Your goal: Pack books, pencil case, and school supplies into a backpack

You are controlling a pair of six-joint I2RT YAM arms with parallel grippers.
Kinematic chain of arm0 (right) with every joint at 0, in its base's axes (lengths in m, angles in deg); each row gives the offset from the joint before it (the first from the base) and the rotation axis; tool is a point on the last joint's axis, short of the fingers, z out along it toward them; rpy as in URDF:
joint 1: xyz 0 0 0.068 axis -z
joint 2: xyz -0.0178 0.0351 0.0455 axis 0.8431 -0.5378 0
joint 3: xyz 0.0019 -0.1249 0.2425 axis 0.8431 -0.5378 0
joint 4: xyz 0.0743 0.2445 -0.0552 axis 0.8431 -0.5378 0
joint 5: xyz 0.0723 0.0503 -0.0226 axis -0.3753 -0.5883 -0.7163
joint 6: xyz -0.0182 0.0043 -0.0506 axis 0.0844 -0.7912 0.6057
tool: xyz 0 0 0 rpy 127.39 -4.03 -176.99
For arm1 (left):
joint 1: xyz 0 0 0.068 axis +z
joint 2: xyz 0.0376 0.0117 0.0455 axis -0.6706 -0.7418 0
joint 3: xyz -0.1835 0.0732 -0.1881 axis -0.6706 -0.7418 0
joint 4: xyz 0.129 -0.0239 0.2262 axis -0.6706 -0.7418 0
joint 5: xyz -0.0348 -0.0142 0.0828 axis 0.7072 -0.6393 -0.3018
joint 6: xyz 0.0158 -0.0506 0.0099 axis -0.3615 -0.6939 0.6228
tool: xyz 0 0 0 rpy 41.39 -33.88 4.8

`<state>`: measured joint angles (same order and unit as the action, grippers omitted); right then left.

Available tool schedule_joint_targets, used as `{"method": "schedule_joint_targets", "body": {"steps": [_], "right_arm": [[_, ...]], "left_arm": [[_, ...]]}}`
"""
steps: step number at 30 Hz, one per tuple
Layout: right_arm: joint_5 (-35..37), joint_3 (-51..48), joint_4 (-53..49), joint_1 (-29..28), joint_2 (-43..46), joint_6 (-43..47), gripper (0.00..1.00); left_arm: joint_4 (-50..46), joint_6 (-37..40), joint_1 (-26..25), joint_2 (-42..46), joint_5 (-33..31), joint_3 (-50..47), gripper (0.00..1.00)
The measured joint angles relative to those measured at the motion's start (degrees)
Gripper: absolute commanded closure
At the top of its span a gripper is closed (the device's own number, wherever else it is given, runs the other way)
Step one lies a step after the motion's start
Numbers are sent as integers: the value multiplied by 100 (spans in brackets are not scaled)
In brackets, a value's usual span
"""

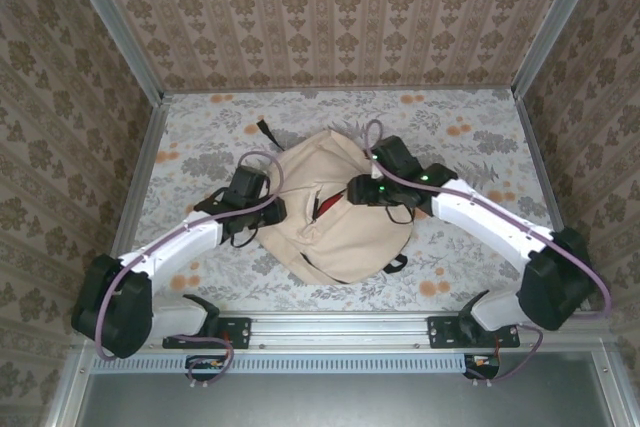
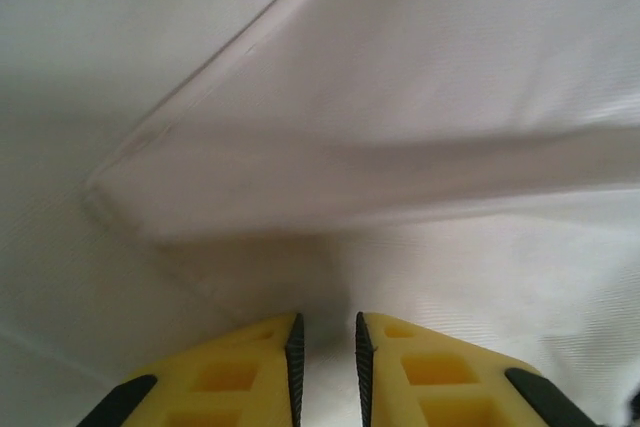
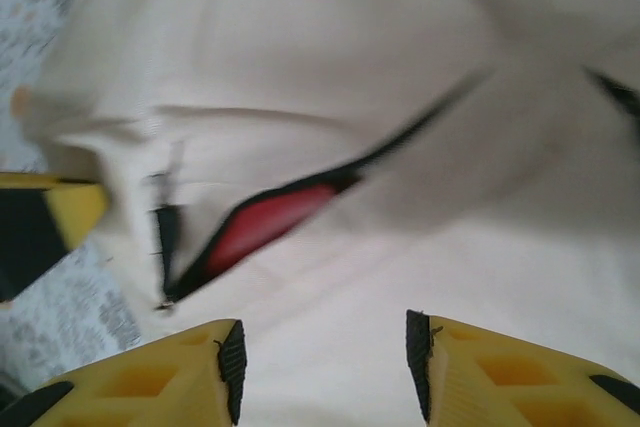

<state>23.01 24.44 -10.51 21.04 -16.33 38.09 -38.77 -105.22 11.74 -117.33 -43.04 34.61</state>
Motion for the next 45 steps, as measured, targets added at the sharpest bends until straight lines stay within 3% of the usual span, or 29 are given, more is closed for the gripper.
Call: {"method": "schedule_joint_targets", "body": {"steps": [8, 21, 31, 37, 45], "right_arm": [[-319, 968, 98, -719, -1366, 313, 50], [-459, 1388, 96, -774, -2079, 155, 56], [-713, 1445, 48, -828, -2205, 212, 80], [-695, 1458, -55, -973, -2201, 254, 83], [-560, 1456, -166, -1405, -2131, 275, 97]], "left_arm": [[260, -114, 306, -319, 48, -87, 80], [317, -111, 315, -321, 107, -92, 80], [433, -111, 321, -470, 111, -98, 80], [461, -111, 345, -514, 157, -98, 80], [573, -114, 348, -625, 199, -101, 80]]}}
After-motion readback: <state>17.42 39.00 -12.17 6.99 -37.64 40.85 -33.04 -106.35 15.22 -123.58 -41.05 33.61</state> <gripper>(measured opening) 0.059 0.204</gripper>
